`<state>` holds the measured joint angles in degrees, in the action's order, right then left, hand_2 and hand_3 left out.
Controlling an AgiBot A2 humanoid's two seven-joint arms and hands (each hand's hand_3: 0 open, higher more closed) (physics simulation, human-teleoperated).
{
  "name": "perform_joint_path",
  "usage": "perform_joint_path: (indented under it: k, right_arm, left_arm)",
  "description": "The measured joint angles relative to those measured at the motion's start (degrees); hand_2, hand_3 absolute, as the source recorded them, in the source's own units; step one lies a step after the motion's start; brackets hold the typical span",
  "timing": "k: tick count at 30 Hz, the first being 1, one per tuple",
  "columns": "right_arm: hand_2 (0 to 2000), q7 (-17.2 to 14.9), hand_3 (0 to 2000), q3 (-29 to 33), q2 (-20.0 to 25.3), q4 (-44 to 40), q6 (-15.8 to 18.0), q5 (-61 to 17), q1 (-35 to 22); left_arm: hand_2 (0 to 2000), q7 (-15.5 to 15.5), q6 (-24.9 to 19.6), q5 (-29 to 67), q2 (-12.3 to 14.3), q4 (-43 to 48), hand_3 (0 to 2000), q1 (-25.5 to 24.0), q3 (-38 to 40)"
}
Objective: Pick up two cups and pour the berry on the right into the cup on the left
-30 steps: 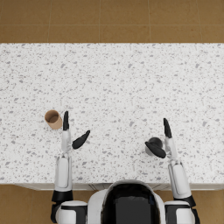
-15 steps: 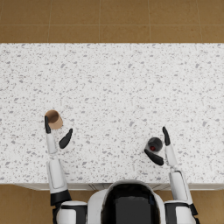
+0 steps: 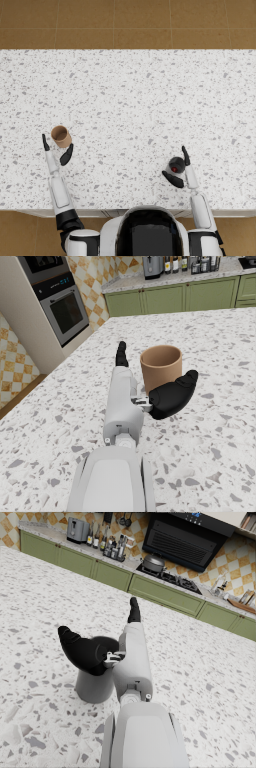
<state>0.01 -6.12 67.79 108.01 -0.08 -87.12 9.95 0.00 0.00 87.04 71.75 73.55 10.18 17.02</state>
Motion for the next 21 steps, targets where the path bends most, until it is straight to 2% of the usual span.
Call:
perform_joint_path:
  k: [21]
  right_arm:
    - [0, 0.05, 0, -1.22, 2.10, -10.57, 0.11, 0.00, -1.86]
  left_arm:
    - [0, 0.00, 0.00, -0.01, 0.75, -16.11, 0, 10.04, -2.50]
